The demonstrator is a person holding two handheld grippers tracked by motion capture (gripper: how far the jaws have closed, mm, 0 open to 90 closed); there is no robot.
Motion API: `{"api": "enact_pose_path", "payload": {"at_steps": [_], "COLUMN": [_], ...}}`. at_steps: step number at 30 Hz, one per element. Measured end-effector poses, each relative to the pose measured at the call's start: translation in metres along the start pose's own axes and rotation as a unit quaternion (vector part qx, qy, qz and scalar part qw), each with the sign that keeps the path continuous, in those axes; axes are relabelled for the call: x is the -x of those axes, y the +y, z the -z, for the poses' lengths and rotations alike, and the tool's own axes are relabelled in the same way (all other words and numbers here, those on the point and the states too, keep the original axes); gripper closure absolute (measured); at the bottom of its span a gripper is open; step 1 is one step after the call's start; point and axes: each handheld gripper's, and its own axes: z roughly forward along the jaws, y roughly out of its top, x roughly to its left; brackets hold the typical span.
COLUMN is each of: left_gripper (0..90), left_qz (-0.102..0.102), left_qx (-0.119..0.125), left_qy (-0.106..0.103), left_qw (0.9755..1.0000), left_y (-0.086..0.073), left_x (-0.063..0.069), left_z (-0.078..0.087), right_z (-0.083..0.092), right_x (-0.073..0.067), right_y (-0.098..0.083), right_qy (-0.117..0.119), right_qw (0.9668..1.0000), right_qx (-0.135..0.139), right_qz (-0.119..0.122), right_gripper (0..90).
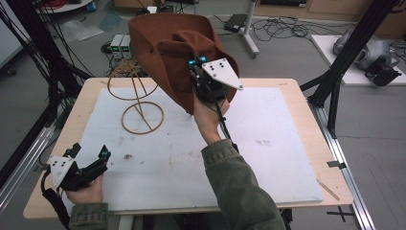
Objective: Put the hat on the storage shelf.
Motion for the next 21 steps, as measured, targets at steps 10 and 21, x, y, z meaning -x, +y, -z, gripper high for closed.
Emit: {"api": "enact_pose_path", "payload": {"at_steps": [10, 21], "left_gripper": [10.8, 10.8], "left_qz": [0.000, 0.006], "left_qx": [0.001, 0.002], "left_qy": [-0.006, -0.005], "left_qw": [1.0000, 1.0000], "left_y": [0.000, 0.000], "left_x": [0.002, -0.002], "left_z": [0.000, 0.000], "right_z": [-0.024, -0.050], "right_x": [-0.033, -0.067], "right_y": [0.007, 0.003], "right_qy": [0.028, 0.057], "right_qw": [0.9996, 0.9982], "right_qx": [0.008, 0.015], "right_qz": [-0.004, -0.011], "right_gripper": [86.9, 87.0]}}
